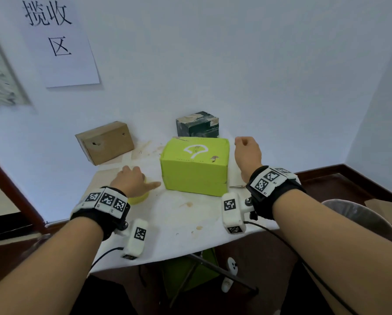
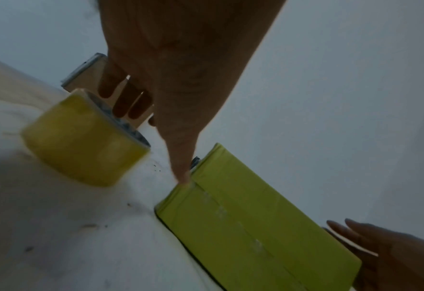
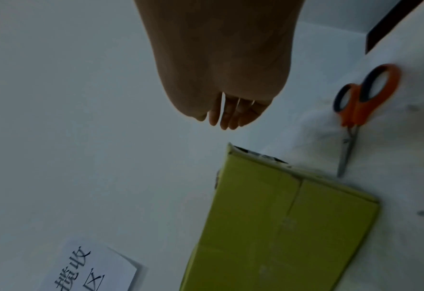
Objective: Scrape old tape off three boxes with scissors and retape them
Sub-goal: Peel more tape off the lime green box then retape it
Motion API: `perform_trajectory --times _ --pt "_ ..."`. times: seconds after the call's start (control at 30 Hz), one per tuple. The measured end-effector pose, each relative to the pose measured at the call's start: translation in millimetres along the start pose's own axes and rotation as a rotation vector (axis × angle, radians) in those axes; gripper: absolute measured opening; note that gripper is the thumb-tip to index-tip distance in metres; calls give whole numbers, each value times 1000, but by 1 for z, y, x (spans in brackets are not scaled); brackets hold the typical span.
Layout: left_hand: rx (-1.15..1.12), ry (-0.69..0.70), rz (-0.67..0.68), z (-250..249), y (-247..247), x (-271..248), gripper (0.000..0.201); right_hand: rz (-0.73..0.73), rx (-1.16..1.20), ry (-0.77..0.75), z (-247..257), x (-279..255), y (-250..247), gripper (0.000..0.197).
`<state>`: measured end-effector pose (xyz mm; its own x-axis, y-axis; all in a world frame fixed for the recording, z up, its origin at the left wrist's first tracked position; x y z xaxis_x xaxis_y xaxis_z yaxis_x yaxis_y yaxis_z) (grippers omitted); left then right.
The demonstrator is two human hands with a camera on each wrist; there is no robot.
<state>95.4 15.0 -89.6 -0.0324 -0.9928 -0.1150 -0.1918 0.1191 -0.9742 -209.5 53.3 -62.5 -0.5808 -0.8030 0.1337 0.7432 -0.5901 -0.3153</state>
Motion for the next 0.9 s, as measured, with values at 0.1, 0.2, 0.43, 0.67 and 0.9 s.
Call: perform_trajectory --times 0.1,0.2,0.43,0.67,0.9 --pt "50 90 64 -2 0 -12 37 -10 -18 -40 14 -1 3 22" --pt "41 65 35 -2 -6 -22 8 1 -18 -56 23 -4 5 23" --pt "-289 158 -359 -1 -60 -40 10 89 122 -100 49 -9 7 16" --pt "-813 522 -357 -54 -111 -64 4 523 119 -355 111 -32 12 27" --pt "-1101 661 -185 -98 -120 -75 13 624 132 -443 135 -38 -5 46"
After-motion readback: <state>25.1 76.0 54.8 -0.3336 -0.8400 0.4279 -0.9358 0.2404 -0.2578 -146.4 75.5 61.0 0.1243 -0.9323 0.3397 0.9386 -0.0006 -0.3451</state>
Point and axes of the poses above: each hand's wrist, its own x-axis towards the middle knuckle, its own y-axis out of the palm, z = x × y, the point moved 3 cm from there along x, towards the middle knuckle, and after that the axes turned 13 degrees about -x, right-handed, at the moved point
